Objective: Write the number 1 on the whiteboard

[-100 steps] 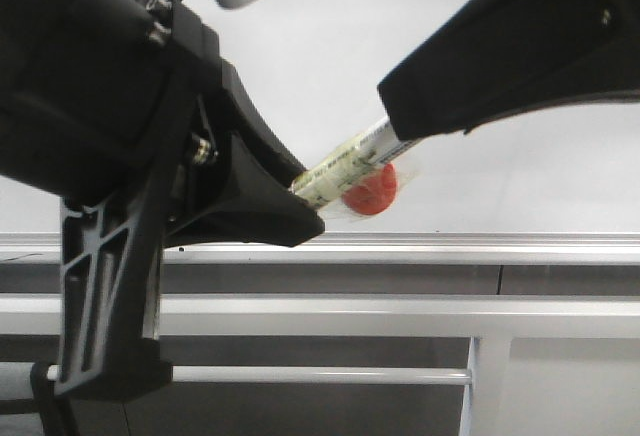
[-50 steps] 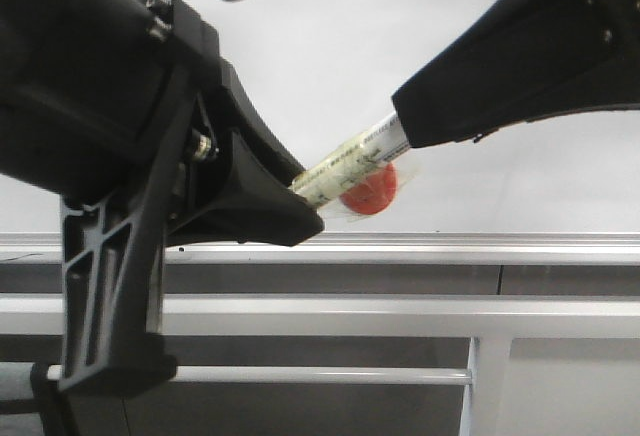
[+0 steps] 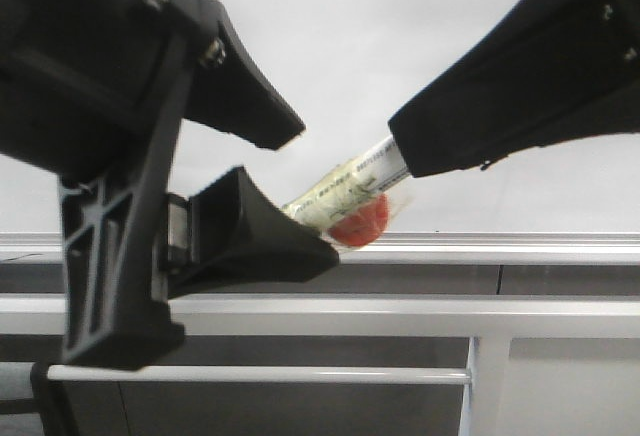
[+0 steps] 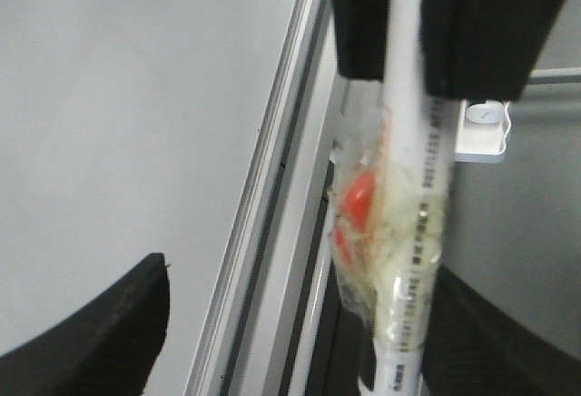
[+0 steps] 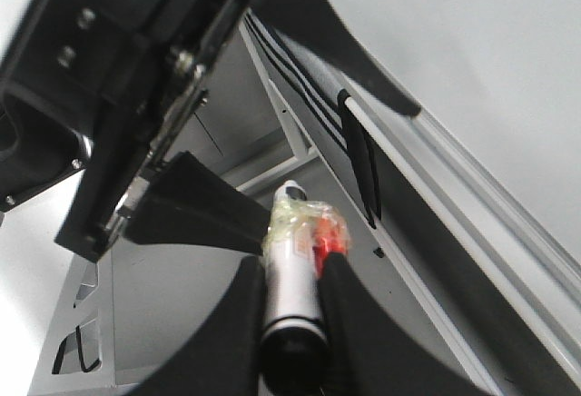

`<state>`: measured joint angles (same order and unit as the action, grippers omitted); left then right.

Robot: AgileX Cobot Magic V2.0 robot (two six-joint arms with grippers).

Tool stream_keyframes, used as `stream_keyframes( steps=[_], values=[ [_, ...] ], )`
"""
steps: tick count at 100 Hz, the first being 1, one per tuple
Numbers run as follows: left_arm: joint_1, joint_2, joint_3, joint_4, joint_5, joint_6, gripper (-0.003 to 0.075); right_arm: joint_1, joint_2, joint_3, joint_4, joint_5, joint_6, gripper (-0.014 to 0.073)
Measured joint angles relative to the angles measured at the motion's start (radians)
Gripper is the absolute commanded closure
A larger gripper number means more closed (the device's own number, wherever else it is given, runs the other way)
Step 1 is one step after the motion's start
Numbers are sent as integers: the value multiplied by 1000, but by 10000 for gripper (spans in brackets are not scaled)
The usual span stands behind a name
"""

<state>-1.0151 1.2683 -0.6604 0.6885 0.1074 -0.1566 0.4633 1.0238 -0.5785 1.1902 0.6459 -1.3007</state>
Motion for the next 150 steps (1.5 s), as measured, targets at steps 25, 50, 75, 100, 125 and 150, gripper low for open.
stream_keyframes(
  steps=[25, 50, 75, 100, 125, 150],
  values=[
    [-2, -171, 0, -155, 120, 0, 313, 0, -2, 0, -1, -22, 1, 655],
    [-2, -435, 76, -327, 183, 0, 539, 0, -125, 35, -3, -89, 2, 655],
    [-2, -649, 205, -458, 203, 0, 741, 0, -317, 144, -3, -125, 2, 655],
    [-2, -707, 314, -543, 159, 0, 741, 0, -440, 235, -1, -116, 2, 655],
    [-2, -709, 372, -551, 26, 0, 741, 0, -456, 249, 0, -101, 2, 655],
    [-2, -711, 400, -544, -84, 0, 741, 0, -456, 249, 27, -189, -45, 655]
  ],
)
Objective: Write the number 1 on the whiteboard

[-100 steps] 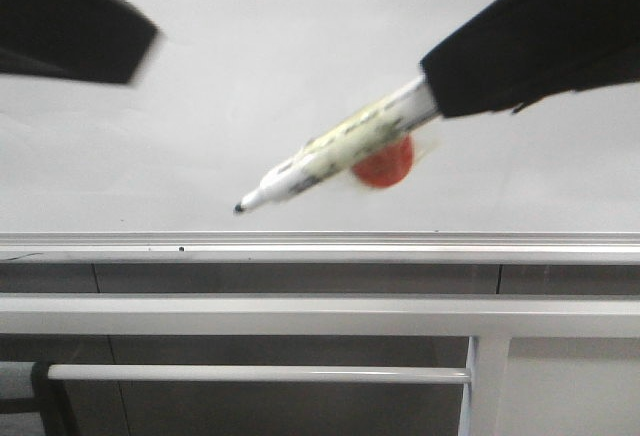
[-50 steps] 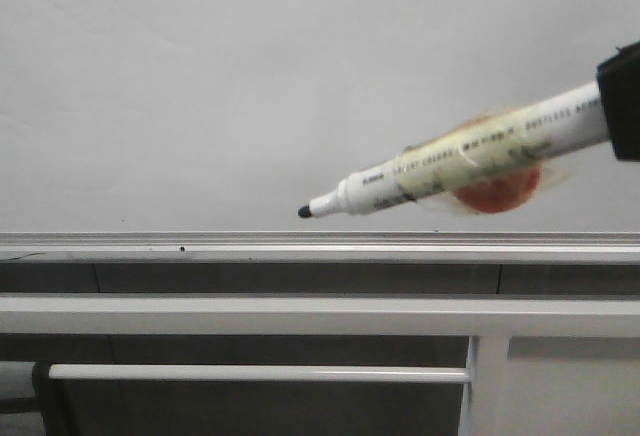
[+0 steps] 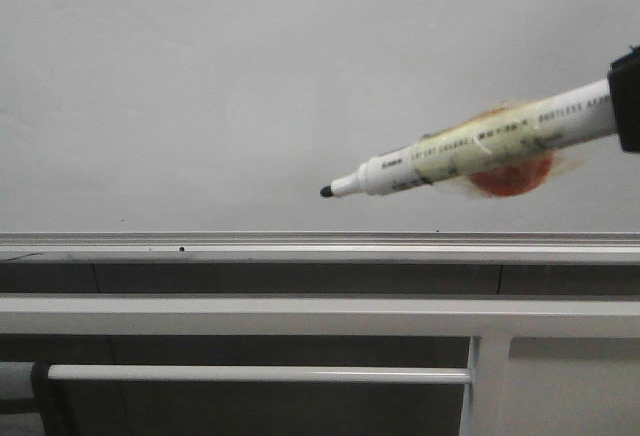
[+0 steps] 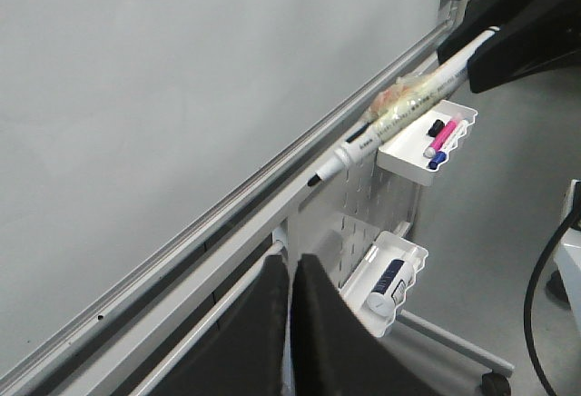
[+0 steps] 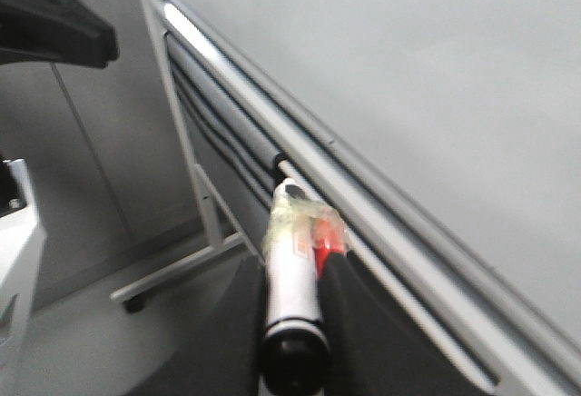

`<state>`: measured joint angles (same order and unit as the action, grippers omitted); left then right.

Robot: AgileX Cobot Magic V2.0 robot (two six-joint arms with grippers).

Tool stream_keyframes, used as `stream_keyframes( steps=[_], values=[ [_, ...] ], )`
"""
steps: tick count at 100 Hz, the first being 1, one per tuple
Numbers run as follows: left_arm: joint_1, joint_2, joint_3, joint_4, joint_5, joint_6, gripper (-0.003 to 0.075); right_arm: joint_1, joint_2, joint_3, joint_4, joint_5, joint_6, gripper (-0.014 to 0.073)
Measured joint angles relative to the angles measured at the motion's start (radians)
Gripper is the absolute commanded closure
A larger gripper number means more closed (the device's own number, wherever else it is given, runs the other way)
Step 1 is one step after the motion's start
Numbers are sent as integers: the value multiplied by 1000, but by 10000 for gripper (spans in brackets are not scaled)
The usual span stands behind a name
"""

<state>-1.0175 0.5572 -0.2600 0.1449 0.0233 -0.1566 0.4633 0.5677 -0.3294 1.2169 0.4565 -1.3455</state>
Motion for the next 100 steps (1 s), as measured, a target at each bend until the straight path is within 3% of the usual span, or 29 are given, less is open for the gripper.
stream_keyframes(
  steps=[25, 45, 100],
  values=[
    [0, 0, 0, 6, -15, 0, 741, 0, 0, 0, 103, -74, -150, 655],
    [0, 0, 0, 6, -17, 0, 741, 0, 0, 0, 186, -156, -160, 655],
    [0, 0, 0, 6, -17, 0, 741, 0, 6, 0, 215, -211, -164, 655]
  ],
)
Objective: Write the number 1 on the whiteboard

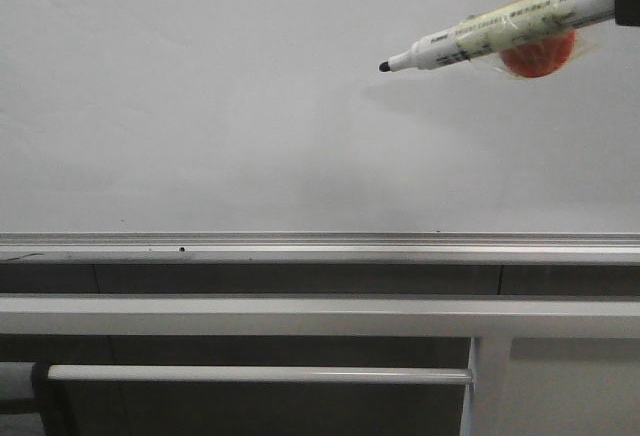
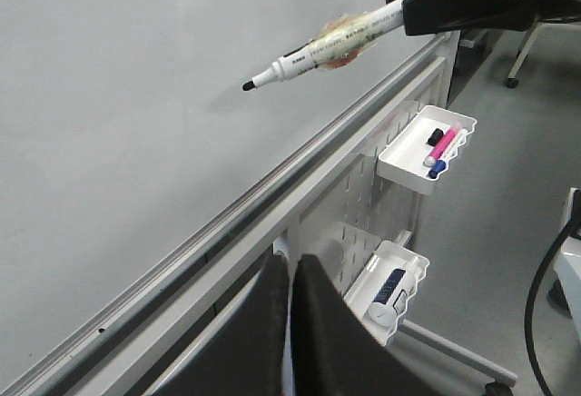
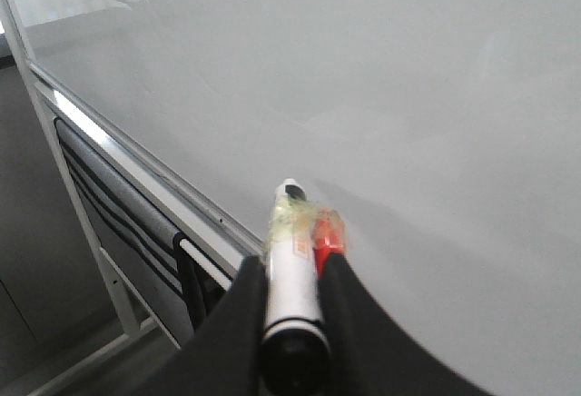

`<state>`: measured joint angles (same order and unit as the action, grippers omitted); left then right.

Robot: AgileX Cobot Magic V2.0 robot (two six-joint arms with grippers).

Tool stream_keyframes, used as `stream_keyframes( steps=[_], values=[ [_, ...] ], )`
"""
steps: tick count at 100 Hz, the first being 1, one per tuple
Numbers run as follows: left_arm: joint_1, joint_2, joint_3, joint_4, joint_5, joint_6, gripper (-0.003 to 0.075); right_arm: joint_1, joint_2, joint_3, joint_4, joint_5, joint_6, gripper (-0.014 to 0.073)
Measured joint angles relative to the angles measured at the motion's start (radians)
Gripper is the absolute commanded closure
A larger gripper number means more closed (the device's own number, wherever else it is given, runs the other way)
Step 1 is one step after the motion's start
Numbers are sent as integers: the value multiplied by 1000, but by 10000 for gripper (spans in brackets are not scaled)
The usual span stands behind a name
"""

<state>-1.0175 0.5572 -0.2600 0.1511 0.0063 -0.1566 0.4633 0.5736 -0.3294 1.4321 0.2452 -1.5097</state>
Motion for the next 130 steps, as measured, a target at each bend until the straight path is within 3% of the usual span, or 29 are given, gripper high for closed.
stream_keyframes(
  steps=[130],
  values=[
    [0, 0, 0, 0, 0, 0, 741, 0, 58, -14, 20, -90, 0, 655]
  ],
)
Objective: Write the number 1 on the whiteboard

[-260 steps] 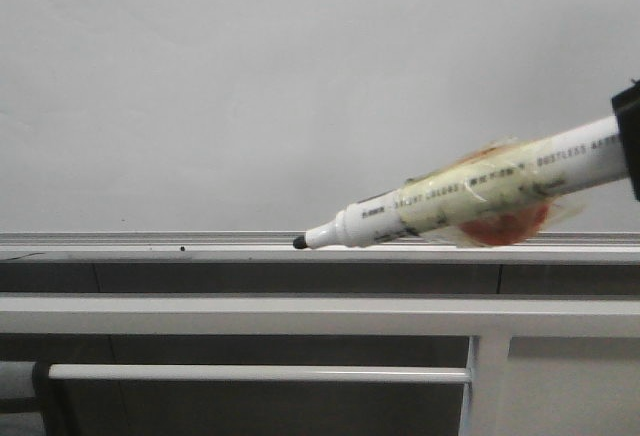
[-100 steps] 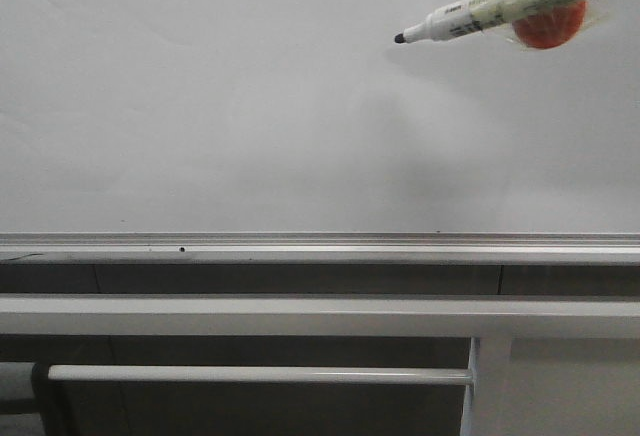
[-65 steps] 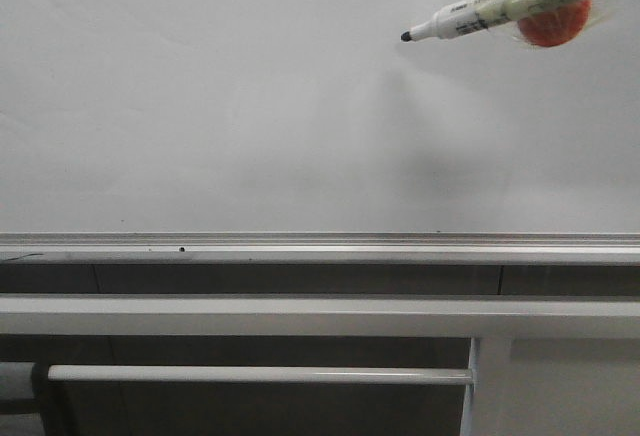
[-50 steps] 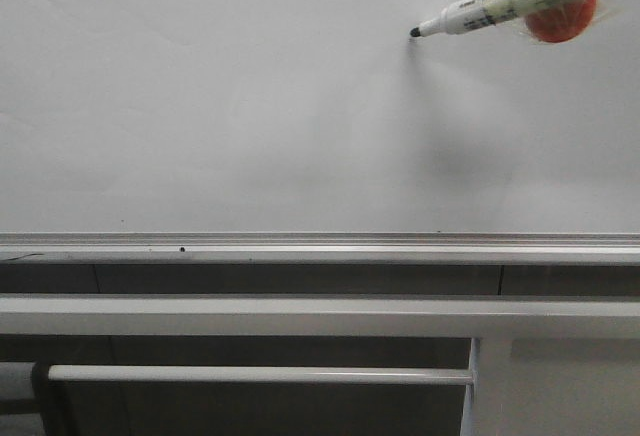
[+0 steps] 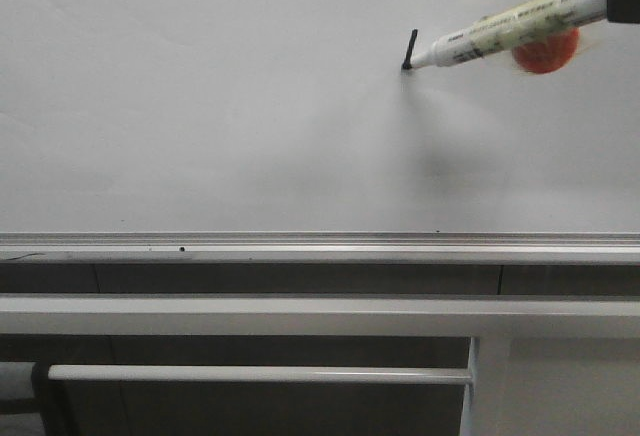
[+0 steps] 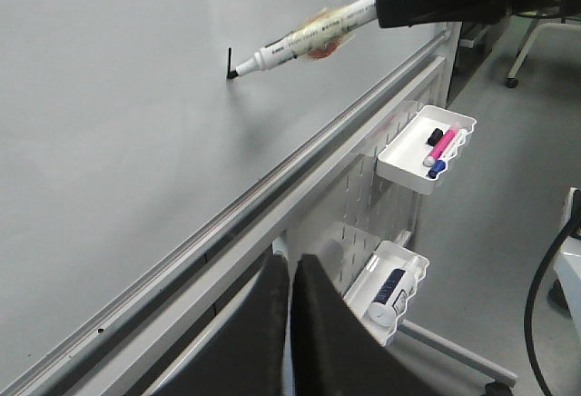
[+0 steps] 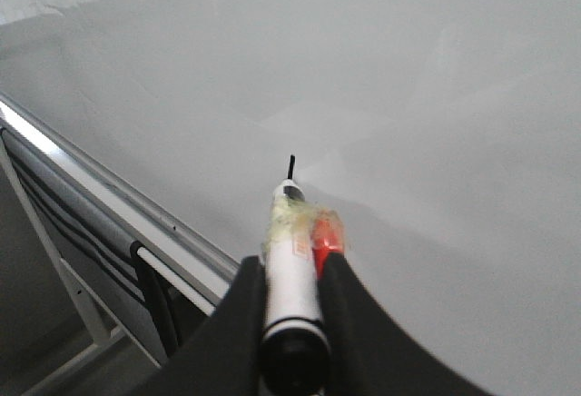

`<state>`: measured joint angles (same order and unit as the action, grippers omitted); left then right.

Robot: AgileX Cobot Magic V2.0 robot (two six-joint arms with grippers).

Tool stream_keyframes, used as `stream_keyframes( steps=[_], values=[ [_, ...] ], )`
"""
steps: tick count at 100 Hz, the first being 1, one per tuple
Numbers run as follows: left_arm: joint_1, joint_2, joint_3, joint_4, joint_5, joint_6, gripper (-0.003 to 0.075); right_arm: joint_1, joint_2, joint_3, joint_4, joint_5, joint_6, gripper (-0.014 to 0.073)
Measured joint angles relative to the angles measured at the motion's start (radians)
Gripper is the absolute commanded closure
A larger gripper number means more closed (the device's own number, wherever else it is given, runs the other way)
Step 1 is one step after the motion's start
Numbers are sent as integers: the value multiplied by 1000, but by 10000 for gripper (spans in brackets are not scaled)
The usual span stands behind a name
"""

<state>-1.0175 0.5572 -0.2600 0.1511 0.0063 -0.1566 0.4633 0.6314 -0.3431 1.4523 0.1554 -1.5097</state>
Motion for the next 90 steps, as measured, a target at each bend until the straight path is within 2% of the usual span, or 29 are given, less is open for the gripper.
stream_keyframes(
  steps=[66, 90],
  values=[
    [0, 0, 0, 2, -15, 0, 741, 0, 113, 0, 7, 30, -4, 655],
    [0, 0, 0, 4, -15, 0, 741, 0, 64, 37, 8, 155, 16, 636]
  ],
)
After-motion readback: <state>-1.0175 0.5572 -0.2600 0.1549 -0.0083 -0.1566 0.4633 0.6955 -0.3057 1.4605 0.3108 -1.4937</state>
